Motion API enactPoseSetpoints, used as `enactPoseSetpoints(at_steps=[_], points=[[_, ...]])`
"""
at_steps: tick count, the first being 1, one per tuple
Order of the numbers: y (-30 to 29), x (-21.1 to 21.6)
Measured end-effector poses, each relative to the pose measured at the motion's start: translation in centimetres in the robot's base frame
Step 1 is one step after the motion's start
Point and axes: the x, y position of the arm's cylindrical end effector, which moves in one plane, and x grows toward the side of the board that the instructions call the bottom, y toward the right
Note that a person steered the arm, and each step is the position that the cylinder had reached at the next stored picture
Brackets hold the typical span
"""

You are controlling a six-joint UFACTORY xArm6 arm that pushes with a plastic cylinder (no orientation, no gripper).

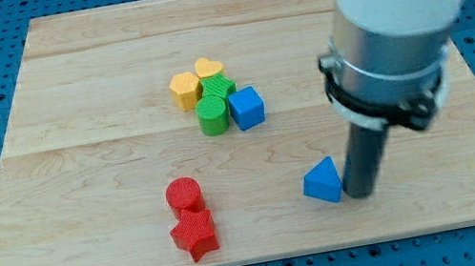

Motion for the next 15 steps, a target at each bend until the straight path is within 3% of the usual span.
enactPoseSetpoints(at_steps=[1, 3, 5, 11, 15], points=[[-1.7, 1.0], [-4.6, -4.8], [-9.5, -5.8], [1.1, -13.6], [-3.5, -16.4]])
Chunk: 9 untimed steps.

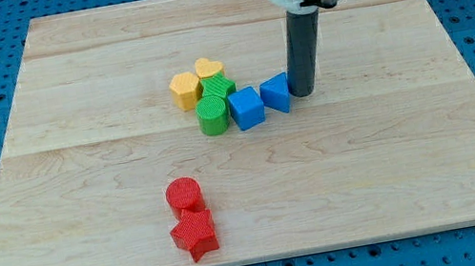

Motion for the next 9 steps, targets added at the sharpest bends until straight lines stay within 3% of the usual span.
enactPoseSetpoints(at_steps=[2, 6, 8, 9], points=[[1.8, 2.2], [-1.1, -0.4], [0.7, 2.2], [0.5, -0.7]])
